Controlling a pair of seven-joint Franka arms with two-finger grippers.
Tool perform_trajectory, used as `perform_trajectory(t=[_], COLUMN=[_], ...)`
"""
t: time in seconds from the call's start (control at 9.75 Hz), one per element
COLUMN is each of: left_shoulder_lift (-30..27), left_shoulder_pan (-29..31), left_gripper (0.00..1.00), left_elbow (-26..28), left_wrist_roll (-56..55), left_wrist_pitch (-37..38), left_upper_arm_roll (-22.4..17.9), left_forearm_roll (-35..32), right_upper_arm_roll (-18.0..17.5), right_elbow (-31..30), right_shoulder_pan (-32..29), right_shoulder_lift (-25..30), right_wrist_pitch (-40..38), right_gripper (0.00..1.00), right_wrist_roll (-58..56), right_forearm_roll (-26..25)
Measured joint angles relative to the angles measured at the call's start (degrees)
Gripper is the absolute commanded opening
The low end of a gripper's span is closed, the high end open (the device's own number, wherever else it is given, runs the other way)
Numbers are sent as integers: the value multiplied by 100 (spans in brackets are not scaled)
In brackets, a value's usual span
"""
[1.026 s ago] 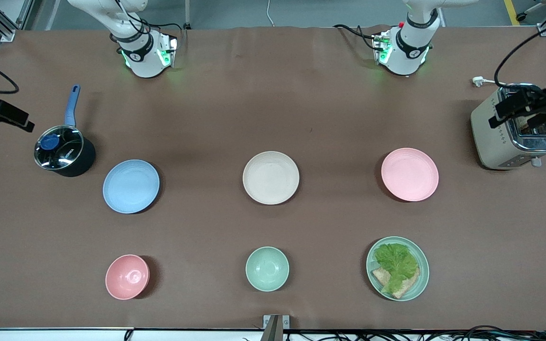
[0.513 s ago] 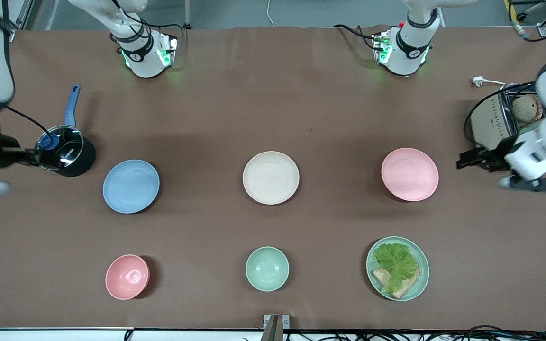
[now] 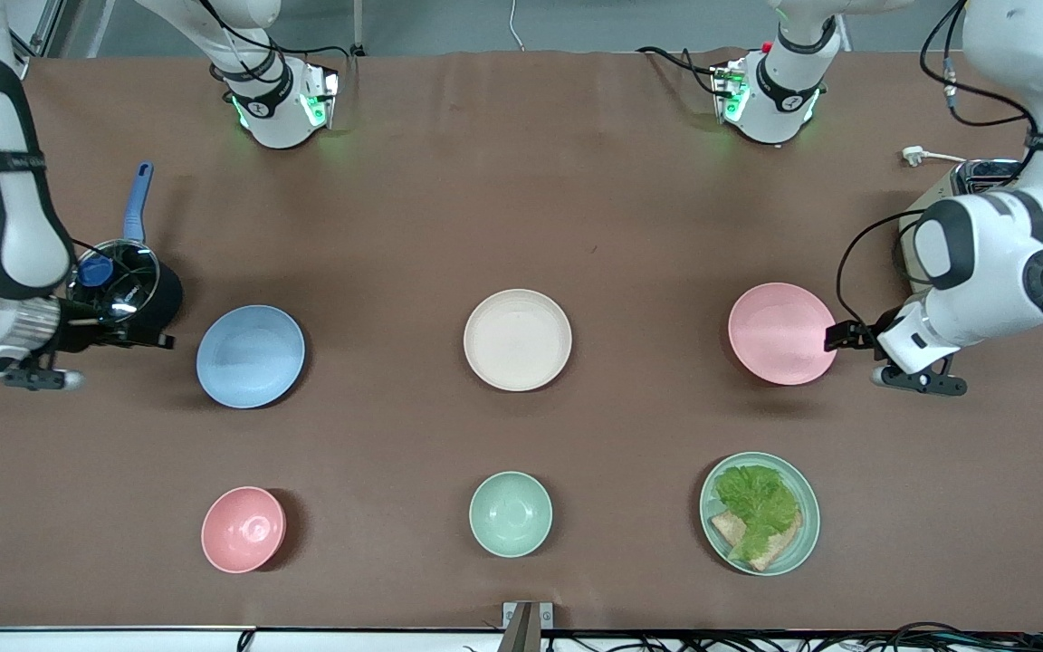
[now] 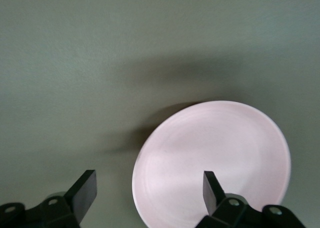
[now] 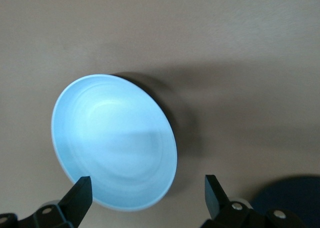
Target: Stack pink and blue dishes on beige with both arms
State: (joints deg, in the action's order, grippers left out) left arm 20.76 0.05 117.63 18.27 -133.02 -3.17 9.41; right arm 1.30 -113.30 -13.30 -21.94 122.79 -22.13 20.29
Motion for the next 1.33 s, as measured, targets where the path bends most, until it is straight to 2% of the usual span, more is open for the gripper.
perform_trajectory(t=[0.21, 0.31, 0.51, 0.82, 1.13, 1.23, 1.33], left_shoulder_lift=[280, 355, 393, 293, -102, -322, -545], left_shoulder_pan=[18, 24, 53, 53, 53, 50, 47], left_gripper=[64, 48, 2, 0, 0, 0, 1], left_elbow=[307, 473, 621, 611, 466, 394, 276], left_wrist_roll=[6, 9, 9, 28, 28, -68, -317], left_wrist_pitch=[-555, -733, -795, -795, -776, -638, -393], left_upper_arm_roll=[0, -1, -2, 5, 177, 373, 632], left_forearm_roll=[84, 104, 141, 213, 226, 231, 278], right_upper_arm_roll=[-8, -8, 3, 10, 33, 38, 33], right_elbow=[-293, -437, -646, -717, -729, -729, -731], right_shoulder_pan=[24, 28, 28, 19, -20, -23, -22], right_shoulder_lift=[-267, -294, -296, -406, -558, -558, -562], right_wrist_pitch=[550, 682, 732, 1000, 1135, 1127, 1058], right_gripper=[66, 62, 56, 52, 39, 26, 6], right_wrist_roll=[-397, -645, -959, -1228, -1400, -1407, -1408], right_forearm_roll=[165, 279, 633, 724, 865, 947, 1007])
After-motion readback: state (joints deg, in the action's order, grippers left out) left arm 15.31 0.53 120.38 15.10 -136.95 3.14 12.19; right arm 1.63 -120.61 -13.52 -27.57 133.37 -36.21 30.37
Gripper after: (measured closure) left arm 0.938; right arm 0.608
